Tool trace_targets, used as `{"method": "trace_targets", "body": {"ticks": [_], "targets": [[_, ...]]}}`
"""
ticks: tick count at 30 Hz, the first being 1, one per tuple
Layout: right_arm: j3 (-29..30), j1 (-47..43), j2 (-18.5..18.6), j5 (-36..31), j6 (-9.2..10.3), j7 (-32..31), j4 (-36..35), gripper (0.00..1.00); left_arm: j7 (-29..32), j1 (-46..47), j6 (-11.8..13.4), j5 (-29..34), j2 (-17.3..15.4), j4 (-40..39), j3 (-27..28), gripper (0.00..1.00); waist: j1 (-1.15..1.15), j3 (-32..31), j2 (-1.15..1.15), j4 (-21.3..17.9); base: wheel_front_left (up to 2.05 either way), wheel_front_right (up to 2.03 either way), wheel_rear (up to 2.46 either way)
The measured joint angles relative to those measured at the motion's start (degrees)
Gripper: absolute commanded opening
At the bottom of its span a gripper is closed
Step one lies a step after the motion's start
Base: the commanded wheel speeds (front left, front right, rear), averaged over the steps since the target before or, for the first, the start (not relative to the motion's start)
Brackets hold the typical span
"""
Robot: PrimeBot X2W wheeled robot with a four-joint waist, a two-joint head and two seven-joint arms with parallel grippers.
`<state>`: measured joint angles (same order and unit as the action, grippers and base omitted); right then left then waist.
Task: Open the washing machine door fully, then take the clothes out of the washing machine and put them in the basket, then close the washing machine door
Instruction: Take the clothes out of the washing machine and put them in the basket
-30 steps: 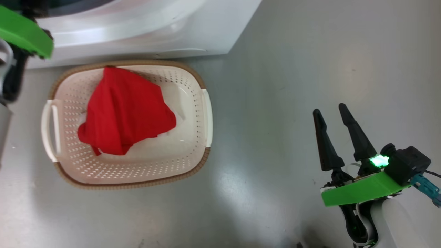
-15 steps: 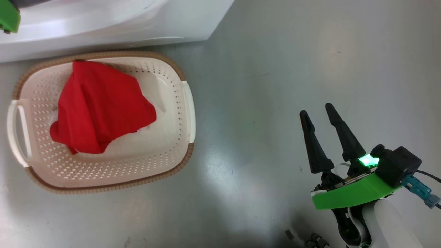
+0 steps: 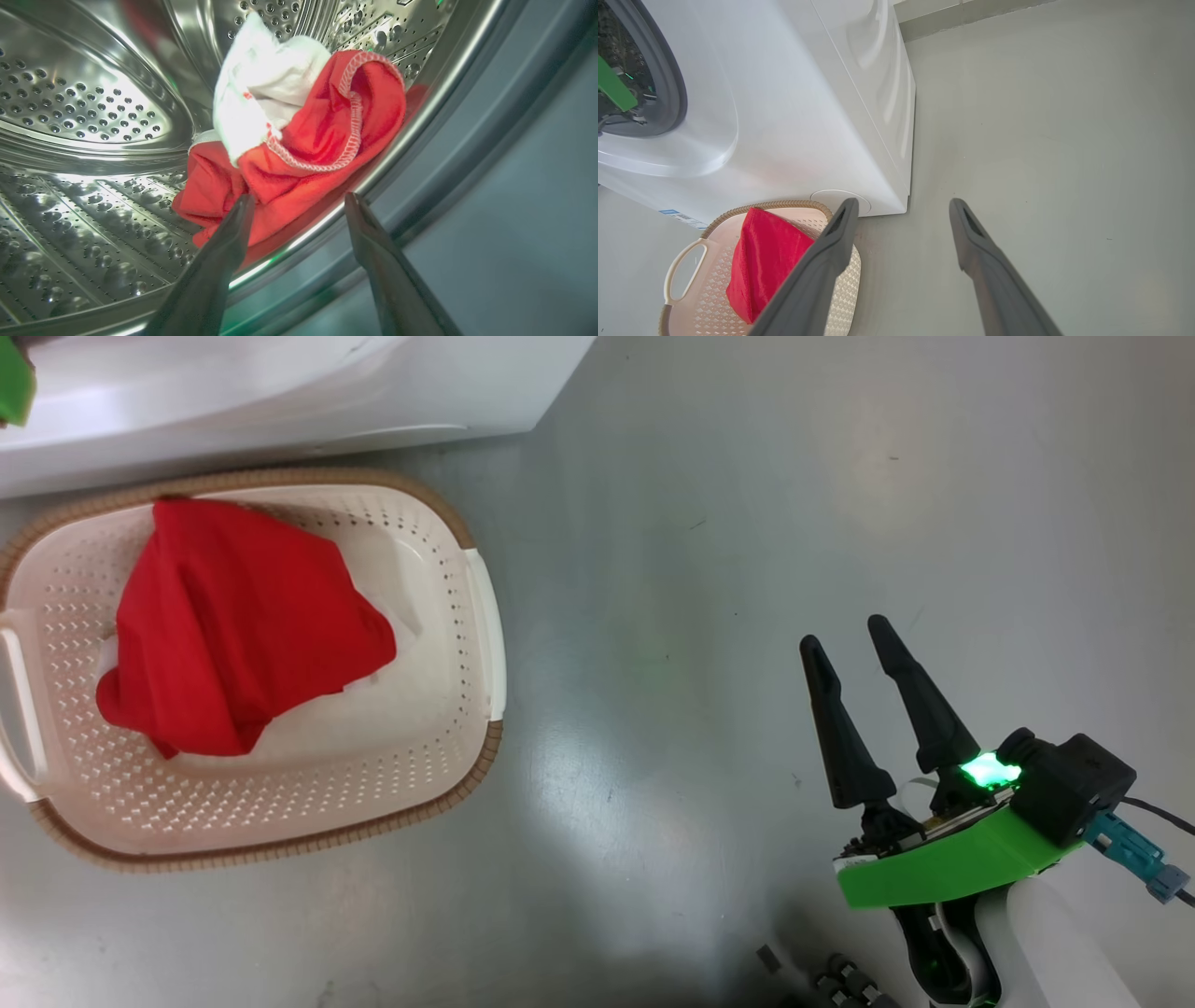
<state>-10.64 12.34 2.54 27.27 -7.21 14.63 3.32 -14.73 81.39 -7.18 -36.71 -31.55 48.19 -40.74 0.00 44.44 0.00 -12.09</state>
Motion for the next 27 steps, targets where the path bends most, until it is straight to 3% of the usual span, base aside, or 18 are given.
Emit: {"method": "trace_targets", "body": {"ticks": [10,12,13,14,15,27], "targets": [[-0.1,0.0,0.0,0.0,0.0,0.0,-0.7,1.0,-0.1,1.4,0.0,-0.4,-0.5,-0.1,-1.3,1.0,0.0,0.5,0.0,-0.3,0.0,0.0,0.0],[-0.1,0.0,0.0,0.2,0.0,0.0,-0.9,1.0,-0.1,1.4,0.0,-0.6,-0.6,-0.3,-1.3,0.84,0.0,0.6,0.0,-0.3,0.0,0.0,0.0],[-0.1,0.0,0.0,0.4,0.0,0.0,-1.0,1.0,-0.1,1.4,0.0,-0.7,-0.7,-0.4,-1.5,0.35,0.0,0.7,0.0,-0.4,0.0,0.0,0.0],[-0.2,0.0,0.0,0.4,0.0,0.0,-1.0,1.0,-0.1,1.4,0.0,-0.7,-0.7,-0.5,-1.7,0.1,0.0,0.7,0.0,-0.4,0.0,0.0,0.0],[-0.2,0.0,0.0,0.4,-0.01,0.0,-1.1,1.0,-0.1,1.4,0.0,-0.7,-0.7,-0.8,-1.8,0.0,0.0,0.8,0.0,-0.4,0.0,0.0,0.0],[0.3,0.0,0.0,0.2,0.0,0.0,-1.2,1.0,-0.1,1.1,0.0,-0.7,0.1,-3.3,1.2,0.0,0.0,0.5,0.0,0.5,0.0,0.0,0.0]]}}
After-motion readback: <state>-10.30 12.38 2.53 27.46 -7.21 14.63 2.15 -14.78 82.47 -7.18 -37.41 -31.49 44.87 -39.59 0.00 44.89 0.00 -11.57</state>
